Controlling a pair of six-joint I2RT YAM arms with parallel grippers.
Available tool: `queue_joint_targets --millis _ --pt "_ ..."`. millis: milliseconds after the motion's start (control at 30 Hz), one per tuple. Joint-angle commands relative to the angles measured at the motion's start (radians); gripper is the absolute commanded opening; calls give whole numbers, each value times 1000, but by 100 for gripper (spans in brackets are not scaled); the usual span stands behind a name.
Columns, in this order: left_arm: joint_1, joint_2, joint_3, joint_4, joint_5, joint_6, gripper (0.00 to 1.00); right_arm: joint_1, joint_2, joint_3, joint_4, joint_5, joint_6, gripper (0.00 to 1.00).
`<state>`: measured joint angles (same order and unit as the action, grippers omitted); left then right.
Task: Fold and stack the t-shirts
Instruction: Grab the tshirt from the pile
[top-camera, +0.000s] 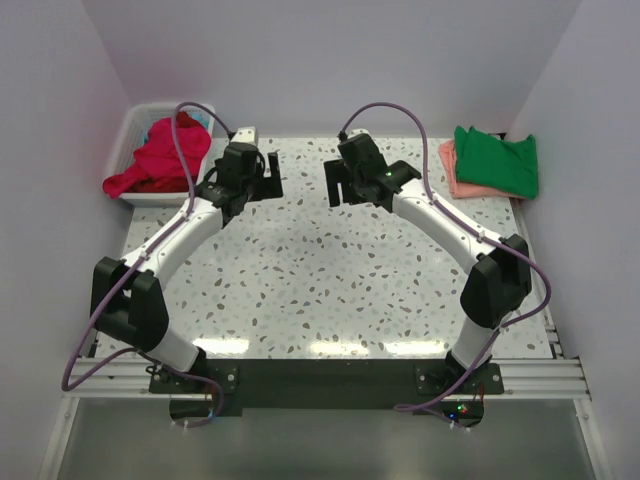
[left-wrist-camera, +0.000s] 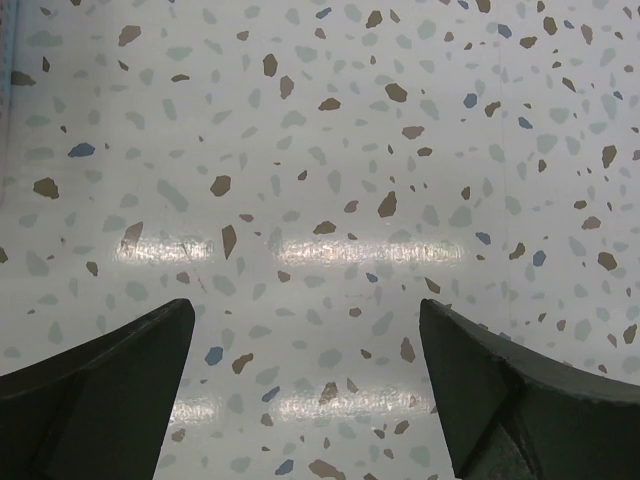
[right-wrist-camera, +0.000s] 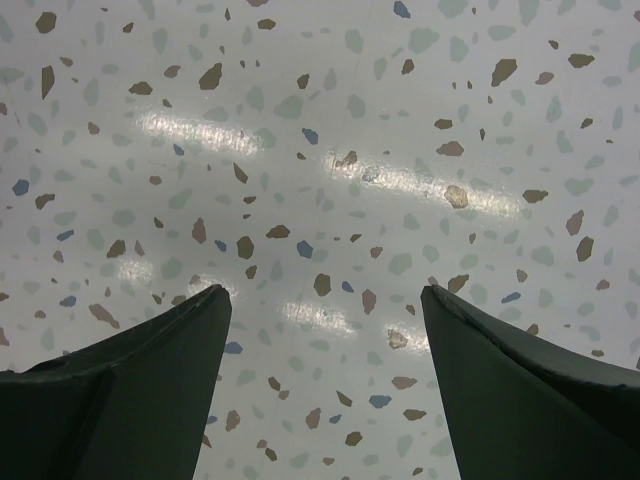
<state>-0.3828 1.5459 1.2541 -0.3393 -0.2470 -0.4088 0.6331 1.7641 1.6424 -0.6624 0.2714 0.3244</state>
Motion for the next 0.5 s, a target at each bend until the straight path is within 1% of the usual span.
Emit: queue_joint_targets --millis 0,300,467 --pt "-7 -23 21 31 12 -5 100 0 -48 10 17 11 -1 81" --pt "-8 -27 18 34 -53 19 100 2 -49 5 17 17 -10 81" --pt "-5 -3 73 17 -103 33 100 2 -49 -1 18 14 -10 81"
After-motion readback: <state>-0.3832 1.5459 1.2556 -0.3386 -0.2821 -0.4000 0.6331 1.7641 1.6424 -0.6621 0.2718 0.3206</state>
